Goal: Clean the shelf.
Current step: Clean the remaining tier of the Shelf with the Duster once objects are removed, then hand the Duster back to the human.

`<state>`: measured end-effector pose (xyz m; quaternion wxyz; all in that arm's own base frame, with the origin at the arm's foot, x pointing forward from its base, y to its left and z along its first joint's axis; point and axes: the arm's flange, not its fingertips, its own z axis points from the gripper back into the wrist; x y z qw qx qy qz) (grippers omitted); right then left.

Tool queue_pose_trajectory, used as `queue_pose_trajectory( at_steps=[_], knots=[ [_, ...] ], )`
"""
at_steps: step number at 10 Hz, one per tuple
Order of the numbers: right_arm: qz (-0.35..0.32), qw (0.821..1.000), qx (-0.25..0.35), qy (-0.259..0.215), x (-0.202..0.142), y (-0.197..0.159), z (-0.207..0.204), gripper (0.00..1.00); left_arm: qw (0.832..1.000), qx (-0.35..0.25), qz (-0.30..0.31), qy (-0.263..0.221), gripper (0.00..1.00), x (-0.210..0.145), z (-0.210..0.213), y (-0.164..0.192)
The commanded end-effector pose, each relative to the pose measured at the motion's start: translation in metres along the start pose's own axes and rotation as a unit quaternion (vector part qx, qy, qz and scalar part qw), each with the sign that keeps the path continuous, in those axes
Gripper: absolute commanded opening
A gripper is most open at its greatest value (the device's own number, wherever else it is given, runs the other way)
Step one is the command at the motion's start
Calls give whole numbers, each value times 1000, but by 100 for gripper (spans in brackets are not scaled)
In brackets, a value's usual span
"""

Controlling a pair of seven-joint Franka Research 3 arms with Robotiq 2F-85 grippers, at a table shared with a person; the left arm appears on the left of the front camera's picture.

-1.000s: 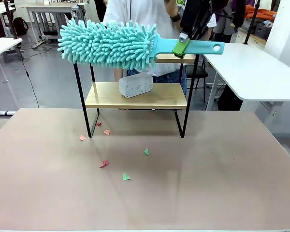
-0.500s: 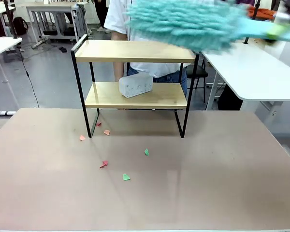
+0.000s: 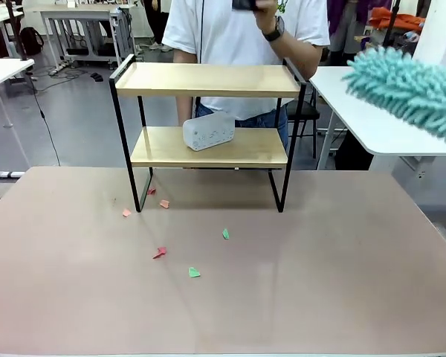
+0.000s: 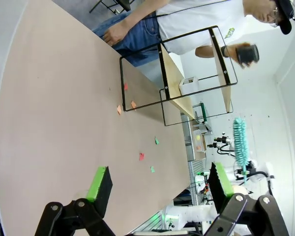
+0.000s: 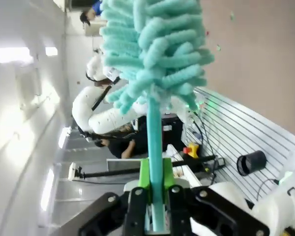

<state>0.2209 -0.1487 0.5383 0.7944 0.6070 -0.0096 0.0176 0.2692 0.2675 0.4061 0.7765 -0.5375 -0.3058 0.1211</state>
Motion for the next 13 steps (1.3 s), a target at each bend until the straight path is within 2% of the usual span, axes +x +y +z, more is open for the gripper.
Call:
queue_pose_trajectory(
  at_steps=[1, 2, 3, 4, 5, 13],
  knots=[
    [-24, 999, 47, -9, -6, -69, -20, 12, 1000, -11, -11, -6, 100, 0, -1, 0],
    [-37, 996, 75, -16, -14, -102, -29, 12, 1000, -11, -11, -6, 100, 0, -1, 0],
    [-52, 996, 77, -16, -13, -113, -36, 12, 1000, -11, -11, -6, 100, 0, -1, 0],
    [-68, 995, 72, -10, 1, -102, -45, 12, 1000, -11, -11, -6, 100, 0, -1, 0],
    [-57, 996, 67, -10, -16, -108, -37, 12, 1000, -11, -11, -6, 100, 0, -1, 0],
    [-57, 996, 67, -10, -16, -108, -37, 12, 1000, -11, -11, -6, 100, 0, -1, 0]
  ],
)
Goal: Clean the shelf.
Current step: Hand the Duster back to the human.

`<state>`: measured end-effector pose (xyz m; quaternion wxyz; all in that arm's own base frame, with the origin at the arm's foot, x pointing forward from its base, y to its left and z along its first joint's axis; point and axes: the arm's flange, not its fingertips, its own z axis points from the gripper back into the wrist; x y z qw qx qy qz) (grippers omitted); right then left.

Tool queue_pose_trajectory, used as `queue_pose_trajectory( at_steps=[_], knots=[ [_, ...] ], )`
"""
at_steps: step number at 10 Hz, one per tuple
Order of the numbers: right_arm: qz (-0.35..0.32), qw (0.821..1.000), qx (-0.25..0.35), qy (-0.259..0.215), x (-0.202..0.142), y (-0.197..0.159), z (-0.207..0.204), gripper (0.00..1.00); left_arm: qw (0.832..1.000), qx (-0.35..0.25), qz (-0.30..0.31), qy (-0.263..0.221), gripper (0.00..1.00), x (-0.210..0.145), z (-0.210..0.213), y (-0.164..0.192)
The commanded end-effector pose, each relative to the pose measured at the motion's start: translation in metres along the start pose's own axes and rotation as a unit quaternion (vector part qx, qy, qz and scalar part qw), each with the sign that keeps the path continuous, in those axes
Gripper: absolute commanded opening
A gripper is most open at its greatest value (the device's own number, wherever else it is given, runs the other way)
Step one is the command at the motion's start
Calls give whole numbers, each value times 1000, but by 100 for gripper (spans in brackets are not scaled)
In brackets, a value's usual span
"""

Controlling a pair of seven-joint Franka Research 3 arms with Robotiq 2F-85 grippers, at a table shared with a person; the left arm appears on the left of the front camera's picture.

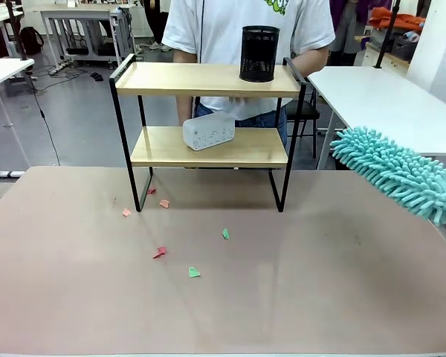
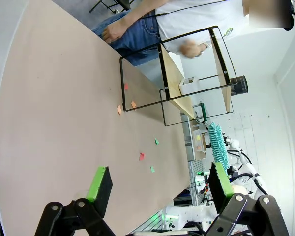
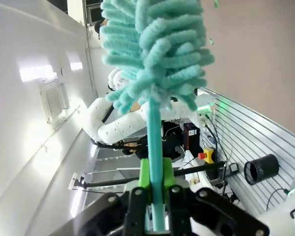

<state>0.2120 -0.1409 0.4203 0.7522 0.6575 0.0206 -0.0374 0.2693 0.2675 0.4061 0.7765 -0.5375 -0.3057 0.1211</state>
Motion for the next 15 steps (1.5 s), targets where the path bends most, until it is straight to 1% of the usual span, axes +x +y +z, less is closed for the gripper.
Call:
queue_pose_trajectory(
  at_steps=[1, 4, 5, 6, 7, 8, 9, 10, 11, 12, 13, 14, 15],
  knots=[
    [4, 1000, 1, 1, -4, 3, 2, 12, 1000, -11, -11, -6, 100, 0, -1, 0],
    [4, 1000, 1, 1, -4, 3, 2, 12, 1000, -11, -11, -6, 100, 0, -1, 0],
    [0, 1000, 0, 0, 0, 0, 0, 12, 1000, 0, 0, 0, 100, 0, 0, 0],
    [95, 988, -104, 56, 0, 74, -22, 12, 991, -84, -73, 77, 100, 6, 0, -59],
    [169, 968, -168, 77, -6, 141, -33, 12, 959, -184, -153, 150, 100, 12, 6, -120],
    [229, 946, -203, 104, -10, 189, -42, 12, 926, -246, -191, 211, 100, 14, 2, -166],
    [276, 922, -234, 137, -15, 221, -60, 12, 904, -260, -214, 263, 100, 5, -13, -196],
    [294, 896, -278, 182, -17, 240, -91, 12, 880, -285, -226, 304, 100, -13, -39, -220],
    [307, 863, -321, 239, -15, 250, -132, 12, 845, -312, -245, 357, 100, -38, -74, -245],
    [327, 834, -336, 291, -13, 254, -160, 12, 819, -306, -263, 407, 100, -60, -106, -265],
    [324, 812, -346, 339, -8, 253, -185, 12, 799, -299, -274, 445, 100, -81, -139, -281],
    [334, 781, -350, 394, -4, 247, -205, 12, 777, -293, -276, 484, 100, -101, -170, -290],
    [324, 759, -355, 440, 1, 236, -220, 12, 767, -289, -277, 501, 100, -122, -202, -295]
  ],
)
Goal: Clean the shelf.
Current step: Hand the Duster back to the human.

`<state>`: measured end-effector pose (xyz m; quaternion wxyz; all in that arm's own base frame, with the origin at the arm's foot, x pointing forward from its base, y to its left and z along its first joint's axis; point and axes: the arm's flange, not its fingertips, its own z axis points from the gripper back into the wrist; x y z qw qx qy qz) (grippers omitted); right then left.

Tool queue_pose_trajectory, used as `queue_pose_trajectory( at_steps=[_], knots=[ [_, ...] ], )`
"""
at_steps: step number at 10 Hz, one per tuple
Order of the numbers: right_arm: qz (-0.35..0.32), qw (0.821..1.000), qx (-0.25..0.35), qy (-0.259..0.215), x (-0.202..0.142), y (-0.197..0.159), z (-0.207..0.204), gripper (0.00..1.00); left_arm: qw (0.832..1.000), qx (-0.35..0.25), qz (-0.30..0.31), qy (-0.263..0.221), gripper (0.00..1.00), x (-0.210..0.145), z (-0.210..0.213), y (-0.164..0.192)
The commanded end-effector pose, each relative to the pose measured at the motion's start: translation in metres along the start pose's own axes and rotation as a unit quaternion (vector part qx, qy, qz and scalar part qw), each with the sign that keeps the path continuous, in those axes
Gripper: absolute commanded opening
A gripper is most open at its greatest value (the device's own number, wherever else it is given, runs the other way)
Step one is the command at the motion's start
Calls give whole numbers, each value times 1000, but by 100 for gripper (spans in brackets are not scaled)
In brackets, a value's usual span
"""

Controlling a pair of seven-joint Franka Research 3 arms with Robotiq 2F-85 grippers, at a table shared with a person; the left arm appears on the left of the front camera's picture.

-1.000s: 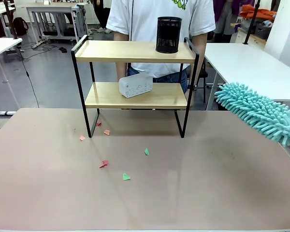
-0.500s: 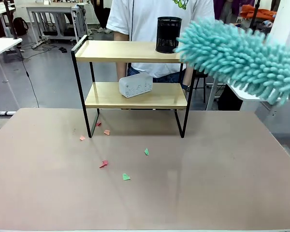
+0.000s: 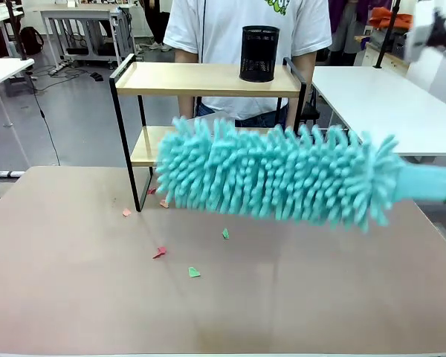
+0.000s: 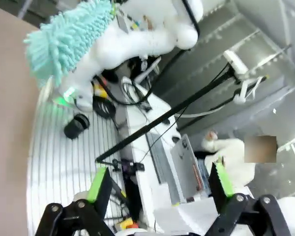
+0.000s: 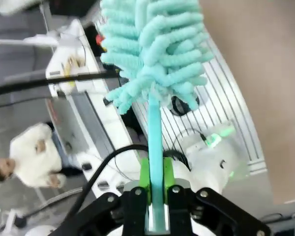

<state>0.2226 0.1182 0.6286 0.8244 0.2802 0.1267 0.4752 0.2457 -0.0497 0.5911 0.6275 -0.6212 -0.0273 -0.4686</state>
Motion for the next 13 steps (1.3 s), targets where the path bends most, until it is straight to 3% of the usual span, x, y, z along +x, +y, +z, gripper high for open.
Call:
queue_pose_trajectory(
  at_steps=[1, 2, 3, 5, 6, 7, 9, 11, 13],
  knots=[
    [36, 998, -3, 59, -1, -26, -2, 12, 1000, 14, 14, 20, 100, 16, -31, 28],
    [-2, 999, -14, 43, -18, -32, -6, 12, 996, 45, 77, 21, 100, 9, -31, 46],
    [12, 999, 4, 38, 9, -11, -10, 12, 1000, 5, 11, 25, 100, 11, -25, 18],
    [3, 998, 5, 56, 4, -24, -13, 12, 1000, 5, 11, 25, 100, 11, -25, 18],
    [55, 995, 54, 63, 32, -30, -8, 12, 998, 21, 37, 35, 100, 12, -35, 35],
    [72, 992, 77, 70, 52, -22, 1, 12, 997, 63, 46, 10, 100, 35, -41, 57],
    [76, 982, 134, 112, 73, -8, 15, 12, 995, 76, 62, -27, 100, 59, -44, 96],
    [69, 977, 132, 149, 97, -1, 10, 12, 994, 66, 69, -51, 100, 68, -48, 111],
    [78, 975, 138, 156, 120, -10, 4, 12, 996, 57, 65, -31, 100, 78, -57, 118]
  ],
)
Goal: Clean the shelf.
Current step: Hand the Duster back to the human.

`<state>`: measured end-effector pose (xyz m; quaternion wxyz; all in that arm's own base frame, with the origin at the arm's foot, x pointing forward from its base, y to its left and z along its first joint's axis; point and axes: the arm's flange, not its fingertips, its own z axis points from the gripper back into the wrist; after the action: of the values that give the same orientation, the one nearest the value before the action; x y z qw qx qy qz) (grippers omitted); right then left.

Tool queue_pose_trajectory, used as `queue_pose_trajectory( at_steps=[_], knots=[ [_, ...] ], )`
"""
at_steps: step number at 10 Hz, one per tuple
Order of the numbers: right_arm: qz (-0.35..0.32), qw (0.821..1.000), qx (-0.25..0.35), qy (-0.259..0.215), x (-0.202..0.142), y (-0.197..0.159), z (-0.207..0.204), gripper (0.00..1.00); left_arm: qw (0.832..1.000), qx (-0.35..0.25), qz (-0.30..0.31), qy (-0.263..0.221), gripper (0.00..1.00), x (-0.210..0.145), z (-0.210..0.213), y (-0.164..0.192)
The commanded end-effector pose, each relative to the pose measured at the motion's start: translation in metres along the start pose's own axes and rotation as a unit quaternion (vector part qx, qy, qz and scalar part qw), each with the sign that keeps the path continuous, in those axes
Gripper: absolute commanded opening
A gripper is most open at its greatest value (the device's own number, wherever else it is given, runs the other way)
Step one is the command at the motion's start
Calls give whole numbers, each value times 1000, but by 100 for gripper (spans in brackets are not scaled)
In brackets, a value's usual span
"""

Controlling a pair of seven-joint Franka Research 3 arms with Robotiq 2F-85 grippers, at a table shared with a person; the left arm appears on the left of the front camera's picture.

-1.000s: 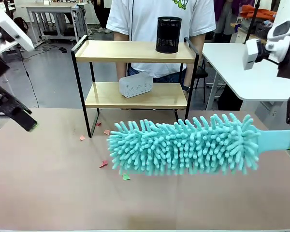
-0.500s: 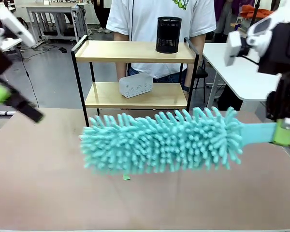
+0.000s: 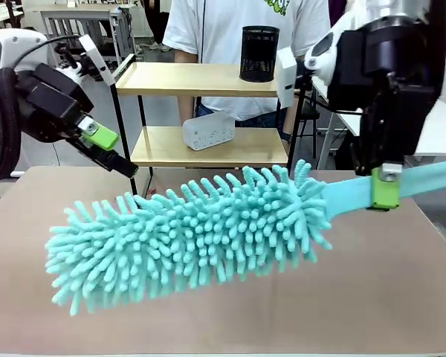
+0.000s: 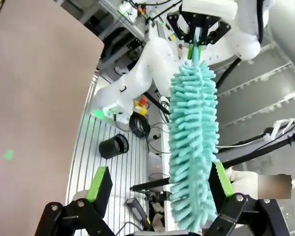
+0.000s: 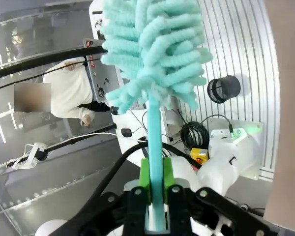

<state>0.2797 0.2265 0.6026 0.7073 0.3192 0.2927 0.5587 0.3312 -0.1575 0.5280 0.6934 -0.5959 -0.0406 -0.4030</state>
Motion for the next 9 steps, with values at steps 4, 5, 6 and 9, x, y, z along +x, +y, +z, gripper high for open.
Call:
queue_pose_trajectory(
  at_steps=[4, 5, 6, 9],
  knots=[
    [19, 999, 26, -12, -4, -13, 45, 12, 996, -49, 1, 71, 100, 5, -27, 1],
    [11, 999, 33, -27, -5, -21, 48, 12, 995, -52, 3, 81, 100, 6, -35, 5],
    [18, 998, 40, -39, -6, -27, 49, 12, 996, -44, 3, 83, 100, 8, -43, 7],
    [15, 995, 57, -77, -4, -50, 54, 12, 993, -42, 4, 107, 100, 21, -57, 12]
  ],
)
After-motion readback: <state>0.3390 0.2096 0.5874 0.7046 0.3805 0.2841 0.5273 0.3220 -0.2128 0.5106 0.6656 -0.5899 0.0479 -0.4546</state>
